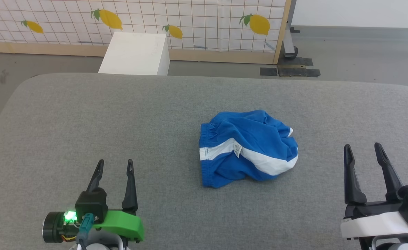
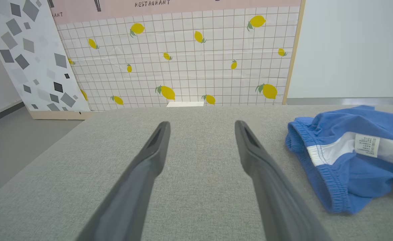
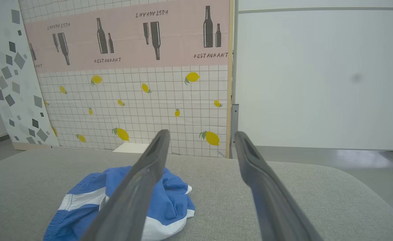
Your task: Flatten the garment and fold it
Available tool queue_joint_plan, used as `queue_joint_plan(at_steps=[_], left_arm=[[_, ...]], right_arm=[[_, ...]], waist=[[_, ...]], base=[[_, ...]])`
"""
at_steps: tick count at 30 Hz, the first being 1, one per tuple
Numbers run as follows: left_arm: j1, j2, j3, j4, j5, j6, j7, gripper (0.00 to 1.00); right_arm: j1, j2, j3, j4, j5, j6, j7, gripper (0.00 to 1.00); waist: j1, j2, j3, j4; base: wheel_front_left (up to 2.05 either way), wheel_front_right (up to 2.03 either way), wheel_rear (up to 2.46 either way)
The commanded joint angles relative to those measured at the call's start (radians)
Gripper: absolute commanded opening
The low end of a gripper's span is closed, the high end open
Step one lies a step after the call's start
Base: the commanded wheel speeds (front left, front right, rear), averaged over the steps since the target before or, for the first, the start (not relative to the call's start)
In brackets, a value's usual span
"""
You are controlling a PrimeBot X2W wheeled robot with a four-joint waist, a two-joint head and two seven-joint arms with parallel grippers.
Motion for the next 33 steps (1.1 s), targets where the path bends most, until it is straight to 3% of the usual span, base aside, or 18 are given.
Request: queue_joint_plan(at_steps=[1,14,23,26,30,33], left_arm=[[0.014,-0.010,0.010,0.003,0.014,-0.009,-0.004,1.00],[-0.007,-0.052,0.066,0.021,0.075,-0.077,-0.004,1.00],[-0.258,-0.031,0.031,0.103,0.077,-0.216,-0.002,1.00],[-0.377,-0.011,-0.022,0.174,0.069,-0.261,0.059,1.00],[-0.505,0.016,-0.121,0.257,0.003,-0.285,0.209,1.00],[-0.579,0.046,-0.258,0.285,-0.165,-0.286,0.335,1.00]], right_arm=[[0.016,0.000,0.002,0.004,0.004,-0.002,-0.006,1.00],[0.011,0.000,0.008,0.017,0.006,-0.002,-0.006,1.00],[-0.012,0.000,0.010,0.010,0.006,-0.002,-0.006,1.00],[-0.018,0.000,0.013,0.011,0.006,-0.002,-0.006,1.00],[-0.029,0.000,0.010,0.011,0.008,-0.002,-0.006,1.00],[-0.041,0.000,0.021,0.017,0.009,-0.002,-0.006,1.00]], waist=[[0.0000,0.0000,0.000,0.000],[0.0000,0.0000,0.000,-0.002],[0.0000,0.0000,0.037,-0.005],[0.0000,0.0000,0.057,-0.012],[0.0000,0.0000,0.080,-0.026],[0.0000,0.0000,0.091,-0.045]], base=[[0.00,0.00,0.00],[0.00,0.00,0.00],[0.00,0.00,0.00],[0.00,0.00,0.00],[0.00,0.00,0.00],[0.00,0.00,0.00]])
